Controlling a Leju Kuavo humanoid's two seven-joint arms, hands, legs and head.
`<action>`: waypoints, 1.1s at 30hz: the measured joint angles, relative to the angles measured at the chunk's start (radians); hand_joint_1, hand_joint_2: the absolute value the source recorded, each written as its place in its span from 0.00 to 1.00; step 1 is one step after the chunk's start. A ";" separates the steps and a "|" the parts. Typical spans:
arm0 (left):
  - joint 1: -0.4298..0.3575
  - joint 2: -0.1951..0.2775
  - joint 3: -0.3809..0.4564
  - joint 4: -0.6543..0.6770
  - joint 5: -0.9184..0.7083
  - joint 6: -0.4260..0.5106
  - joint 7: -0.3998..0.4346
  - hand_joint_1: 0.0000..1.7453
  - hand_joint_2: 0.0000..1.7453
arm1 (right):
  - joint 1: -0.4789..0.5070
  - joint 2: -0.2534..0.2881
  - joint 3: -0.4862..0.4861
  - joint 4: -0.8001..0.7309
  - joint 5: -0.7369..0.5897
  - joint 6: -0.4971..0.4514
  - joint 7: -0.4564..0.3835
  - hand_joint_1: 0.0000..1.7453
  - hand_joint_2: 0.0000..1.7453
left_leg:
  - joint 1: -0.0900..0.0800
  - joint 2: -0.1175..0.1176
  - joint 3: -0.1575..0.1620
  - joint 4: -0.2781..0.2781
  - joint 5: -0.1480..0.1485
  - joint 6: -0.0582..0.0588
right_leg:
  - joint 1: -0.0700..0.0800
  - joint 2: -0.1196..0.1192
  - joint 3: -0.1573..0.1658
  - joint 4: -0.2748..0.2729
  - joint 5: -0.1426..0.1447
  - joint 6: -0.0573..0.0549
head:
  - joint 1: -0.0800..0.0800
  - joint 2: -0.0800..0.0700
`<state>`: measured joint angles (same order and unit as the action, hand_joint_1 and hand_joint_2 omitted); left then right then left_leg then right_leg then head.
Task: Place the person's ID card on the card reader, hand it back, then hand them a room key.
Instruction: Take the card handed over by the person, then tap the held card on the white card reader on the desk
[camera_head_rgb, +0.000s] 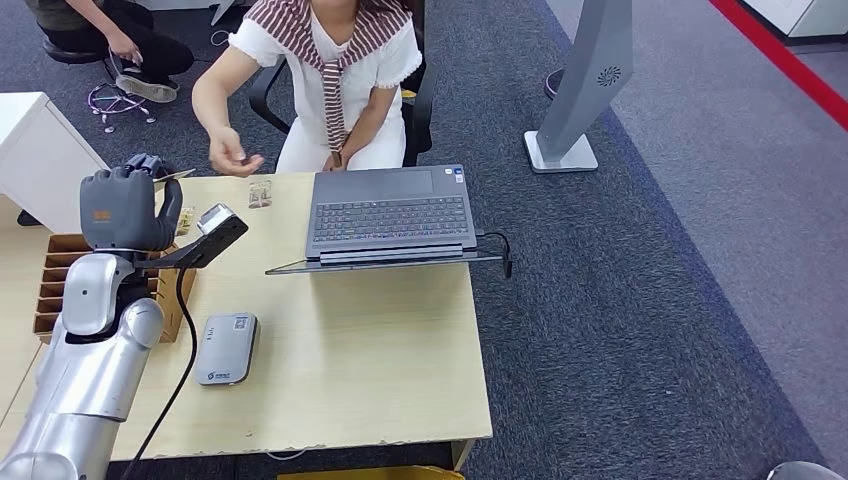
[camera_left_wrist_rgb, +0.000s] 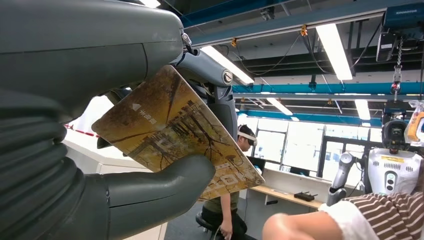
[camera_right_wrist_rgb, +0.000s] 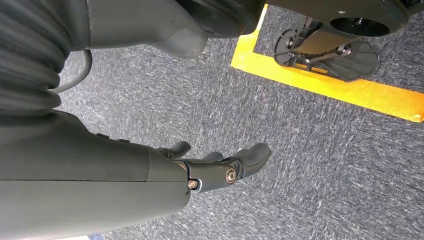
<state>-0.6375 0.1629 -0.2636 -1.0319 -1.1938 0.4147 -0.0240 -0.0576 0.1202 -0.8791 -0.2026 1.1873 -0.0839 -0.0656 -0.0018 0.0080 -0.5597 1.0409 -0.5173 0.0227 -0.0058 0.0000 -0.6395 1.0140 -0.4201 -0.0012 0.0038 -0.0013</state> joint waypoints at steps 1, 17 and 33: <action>0.000 0.000 0.000 0.000 0.000 0.000 0.000 1.00 1.00 | 0.000 0.000 0.001 0.000 0.000 0.000 0.000 0.00 1.00 | 0.000 0.000 0.000 0.000 0.000 0.000 | 0.000 0.000 0.000 0.000 0.000 0.000 | 0.000 0.000; 0.152 0.001 0.000 -0.102 0.083 0.052 -0.074 1.00 1.00 | 0.001 -0.001 0.006 0.001 -0.002 -0.006 -0.002 0.00 1.00 | 0.000 0.000 0.000 0.000 0.000 0.000 | 0.000 0.000 0.000 0.000 0.000 0.000 | 0.000 0.000; 0.372 0.000 0.000 -0.160 0.064 0.137 -0.120 1.00 1.00 | 0.002 -0.003 0.012 0.004 0.038 -0.026 0.034 0.00 1.00 | 0.000 0.000 -0.001 0.000 0.000 0.000 | 0.000 0.000 -0.001 0.000 -0.001 0.000 | 0.000 0.000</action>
<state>-0.2651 0.1634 -0.2636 -1.1916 -1.1297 0.5517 -0.1441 -0.0552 0.1176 -0.8670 -0.1985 1.2249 -0.1100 -0.0315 -0.0016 0.0077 -0.5607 1.0405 -0.5175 0.0226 -0.0059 -0.0003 -0.6401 1.0137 -0.4207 -0.0012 0.0037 -0.0013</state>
